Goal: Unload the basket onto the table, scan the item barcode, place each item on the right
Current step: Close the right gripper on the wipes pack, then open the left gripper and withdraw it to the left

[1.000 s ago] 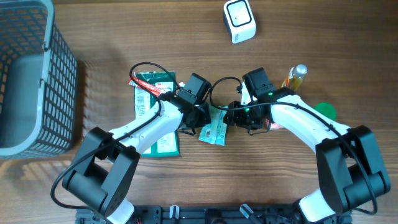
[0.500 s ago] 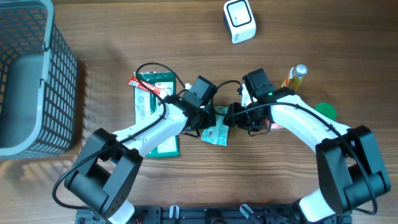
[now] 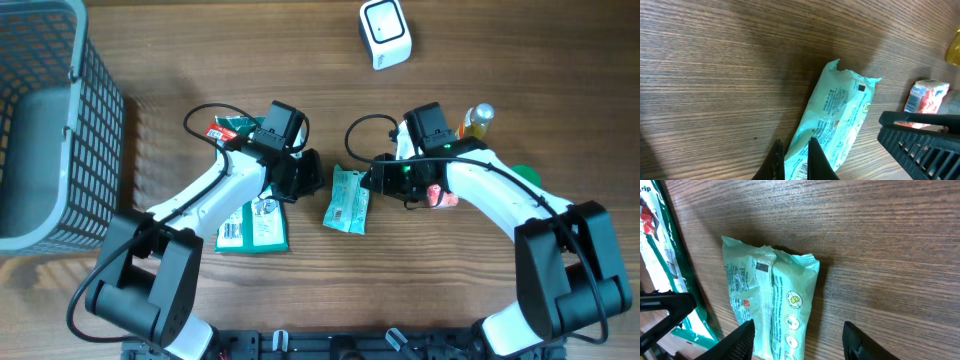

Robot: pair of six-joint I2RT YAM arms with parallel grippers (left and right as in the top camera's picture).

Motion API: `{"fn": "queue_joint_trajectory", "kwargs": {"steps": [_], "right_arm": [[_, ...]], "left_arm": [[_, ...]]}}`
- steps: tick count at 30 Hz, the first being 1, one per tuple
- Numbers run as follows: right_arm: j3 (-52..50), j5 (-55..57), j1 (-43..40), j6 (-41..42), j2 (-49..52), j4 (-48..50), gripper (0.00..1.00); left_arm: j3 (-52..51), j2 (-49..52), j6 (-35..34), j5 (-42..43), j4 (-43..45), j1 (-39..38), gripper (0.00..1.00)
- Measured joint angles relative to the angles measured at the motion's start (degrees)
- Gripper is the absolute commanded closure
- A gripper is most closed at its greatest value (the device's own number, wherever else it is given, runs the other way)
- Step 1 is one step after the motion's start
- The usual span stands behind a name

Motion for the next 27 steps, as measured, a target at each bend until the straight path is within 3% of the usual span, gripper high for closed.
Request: {"fn": "queue_joint_trajectory", "kwargs": {"steps": [9,14,22,24,27], "right_arm": [[-3.34,-0.26,0.33,0.46,0.0,5.16,0.44],[-8.31,-2.14,0.37,2.6,-0.11,13.4,0.55],[-12.55,-5.2,0.37,8.17,-0.92,20.11,0.56],[-12.61,-5.22,0.37,8.44,-0.94,20.26,0.67],[-13.2,-4.96,0.37,9.01,-0.94,20.33,0.72]], "left_arm": [[0.0,4.96,0.02,3.96,1.33,-2.75,0.96],[0.0,5.09,0.02,4.11,1.79,-2.75,0.95],[0.96,9.29,0.02,5.05,4.04,-4.5,0.96],[0.96,9.29,0.02,4.87,4.11,-4.66,0.96],[0.96,9.29,0.02,4.85,4.11,-4.63,0.96]]}}
